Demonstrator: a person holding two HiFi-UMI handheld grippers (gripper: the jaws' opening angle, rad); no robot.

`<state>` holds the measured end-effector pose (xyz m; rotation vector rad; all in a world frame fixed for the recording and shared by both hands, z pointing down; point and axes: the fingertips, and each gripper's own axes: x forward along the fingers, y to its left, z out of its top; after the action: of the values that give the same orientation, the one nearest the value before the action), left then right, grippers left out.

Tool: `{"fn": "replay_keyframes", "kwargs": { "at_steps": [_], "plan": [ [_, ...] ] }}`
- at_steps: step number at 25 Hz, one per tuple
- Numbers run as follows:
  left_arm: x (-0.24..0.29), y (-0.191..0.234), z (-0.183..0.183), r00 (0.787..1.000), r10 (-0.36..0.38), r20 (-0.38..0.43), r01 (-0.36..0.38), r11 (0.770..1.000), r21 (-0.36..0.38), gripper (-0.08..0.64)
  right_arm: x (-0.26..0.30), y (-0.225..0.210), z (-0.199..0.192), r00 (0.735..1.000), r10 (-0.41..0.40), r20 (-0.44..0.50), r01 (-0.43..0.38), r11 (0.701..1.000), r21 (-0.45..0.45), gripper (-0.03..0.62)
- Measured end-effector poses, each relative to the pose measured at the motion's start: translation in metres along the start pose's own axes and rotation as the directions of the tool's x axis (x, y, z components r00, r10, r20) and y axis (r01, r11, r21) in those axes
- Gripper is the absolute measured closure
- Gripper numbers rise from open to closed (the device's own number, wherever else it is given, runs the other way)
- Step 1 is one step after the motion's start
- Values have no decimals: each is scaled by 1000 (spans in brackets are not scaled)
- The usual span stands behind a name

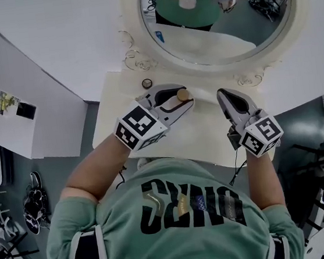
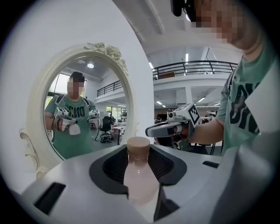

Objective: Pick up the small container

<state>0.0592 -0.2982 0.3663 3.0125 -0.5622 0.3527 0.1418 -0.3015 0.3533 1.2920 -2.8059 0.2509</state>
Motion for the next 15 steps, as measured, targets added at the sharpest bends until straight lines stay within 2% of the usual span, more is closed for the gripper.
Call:
{"fn": "replay_keyframes", "kwargs": {
  "at_steps": [15],
  "plan": [
    [-18,3,64,1000,-22,-5,21,999,-33,419,-8,11,53,998,32,62,-29,999,-44,584]
  ]
}}
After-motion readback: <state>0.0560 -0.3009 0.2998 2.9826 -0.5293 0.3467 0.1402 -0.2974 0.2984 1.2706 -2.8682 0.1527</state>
